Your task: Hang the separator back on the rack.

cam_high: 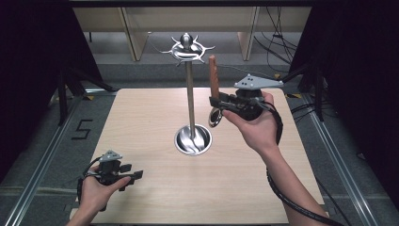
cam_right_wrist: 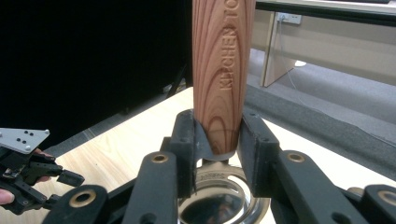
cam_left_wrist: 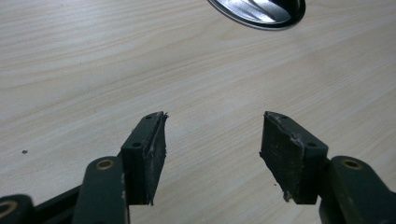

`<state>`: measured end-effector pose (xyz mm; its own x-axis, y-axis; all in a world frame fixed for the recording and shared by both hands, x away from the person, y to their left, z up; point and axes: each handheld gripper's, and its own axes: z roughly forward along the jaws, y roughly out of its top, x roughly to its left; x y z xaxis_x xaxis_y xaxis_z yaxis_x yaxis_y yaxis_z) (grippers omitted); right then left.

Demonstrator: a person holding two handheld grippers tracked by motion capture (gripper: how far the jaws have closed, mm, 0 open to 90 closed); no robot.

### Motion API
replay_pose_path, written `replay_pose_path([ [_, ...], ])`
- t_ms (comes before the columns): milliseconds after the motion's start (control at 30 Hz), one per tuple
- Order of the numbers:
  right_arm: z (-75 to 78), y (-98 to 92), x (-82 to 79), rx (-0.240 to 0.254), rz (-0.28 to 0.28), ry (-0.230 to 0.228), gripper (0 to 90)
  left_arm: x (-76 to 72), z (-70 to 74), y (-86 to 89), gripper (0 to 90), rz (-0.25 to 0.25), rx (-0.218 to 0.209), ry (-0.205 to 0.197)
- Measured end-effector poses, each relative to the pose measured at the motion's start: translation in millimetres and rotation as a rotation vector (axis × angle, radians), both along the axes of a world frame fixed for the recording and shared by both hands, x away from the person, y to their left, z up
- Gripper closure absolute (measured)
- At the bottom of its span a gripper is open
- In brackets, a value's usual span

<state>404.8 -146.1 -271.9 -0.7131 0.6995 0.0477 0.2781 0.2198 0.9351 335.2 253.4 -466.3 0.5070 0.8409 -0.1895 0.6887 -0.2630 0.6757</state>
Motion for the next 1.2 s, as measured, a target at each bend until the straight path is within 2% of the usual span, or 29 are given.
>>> replay_pose_path([
  [67, 0.8, 1.8, -0.7, 0.002, -0.006, 0.011, 70.1, -0.1, -1.2, -2.5, 39.7, 0.028, -0.026, -0.009],
  [100, 0.8, 2.2, 0.5, -0.007, 0.001, 0.0, 70.1, -0.1, -1.1, -2.0, 39.7, 0.023, -0.024, -0.006],
  [133, 1.4, 1.9, 0.4, -0.017, -0.002, -0.006, 70.1, 0.1, 0.1, 0.7, 39.7, -0.004, 0.007, 0.005],
  [167, 1.3, 2.6, 0.3, -0.014, -0.004, 0.0, 70.1, -0.3, -1.5, -2.5, 39.7, 0.03, -0.028, -0.006],
  [200, 1.1, 3.6, 0.1, -0.005, -0.01, 0.004, 70.1, -0.1, -1.6, -2.5, 39.7, 0.033, -0.025, -0.006],
  [267, 1.9, 2.9, 0.7, -0.015, -0.011, 0.002, 70.1, -0.1, -1.4, -2.4, 39.7, 0.031, -0.024, -0.008],
  [367, 1.8, 4.1, 1.6, -0.01, -0.019, -0.023, 70.1, 0.0, -1.3, -2.2, 39.7, 0.034, -0.03, -0.009],
  [400, 2.3, 4.0, 1.3, -0.011, -0.007, -0.009, 70.0, -0.2, -0.4, -1.7, 39.7, 0.03, -0.034, -0.004],
  [433, 2.4, 4.5, 0.5, -0.01, -0.008, 0.001, 70.0, -0.2, 0.3, 0.2, 39.7, 0.011, -0.016, -0.005],
  [467, 2.4, 4.5, 0.5, -0.01, -0.008, 0.001, 70.0, -0.2, 0.3, 0.2, 39.7, 0.011, -0.016, -0.005],
  [500, 1.3, 5.8, 1.3, -0.008, 0.007, -0.004, 70.1, 0.0, -0.3, -1.4, 39.7, 0.036, -0.035, -0.008],
  [567, 1.4, 6.5, 0.6, -0.005, -0.002, 0.008, 70.1, -0.1, -0.4, -1.5, 39.7, 0.035, -0.035, -0.009],
  [667, 2.2, 6.6, 2.6, -0.002, 0.002, -0.007, 70.1, -0.3, 0.0, -1.1, 39.7, 0.027, -0.031, -0.005],
  [733, 3.4, 7.3, 1.7, -0.001, -0.011, 0.008, 70.1, -0.4, -0.3, -1.2, 39.7, 0.027, -0.035, -0.007],
  [767, 3.7, 7.4, 3.1, -0.013, -0.006, -0.006, 70.1, -0.3, -0.3, -1.3, 39.7, 0.03, -0.034, -0.007],
  [867, 5.0, 7.9, 3.8, -0.006, -0.009, -0.003, 70.1, -0.3, -0.3, -1.4, 39.7, 0.027, -0.034, -0.007],
  [900, 4.9, 8.1, 4.7, -0.01, -0.011, -0.023, 70.1, -0.3, -0.1, -1.3, 39.7, 0.024, -0.033, -0.005],
  [967, 5.2, 8.3, 4.8, -0.012, -0.005, -0.004, 70.1, -0.3, -0.1, -1.2, 39.7, 0.025, -0.032, -0.005],
  [1033, 4.5, 8.8, 5.6, -0.021, -0.006, -0.012, 70.1, -0.9, 1.1, -0.2, 39.7, 0.02, -0.023, -0.012],
  [1100, 4.3, 11.0, 4.0, -0.006, -0.013, 0.018, 70.1, -0.7, 1.3, 0.8, 39.7, 0.013, -0.017, -0.01],
  [1133, 4.6, 11.2, 4.5, -0.008, -0.014, 0.018, 70.1, -0.5, 0.3, -0.6, 39.7, 0.023, -0.036, -0.007],
  [1200, 4.8, 11.4, 6.0, -0.016, -0.006, 0.001, 70.1, -0.3, -0.1, -1.1, 39.7, 0.025, -0.033, -0.004],
])
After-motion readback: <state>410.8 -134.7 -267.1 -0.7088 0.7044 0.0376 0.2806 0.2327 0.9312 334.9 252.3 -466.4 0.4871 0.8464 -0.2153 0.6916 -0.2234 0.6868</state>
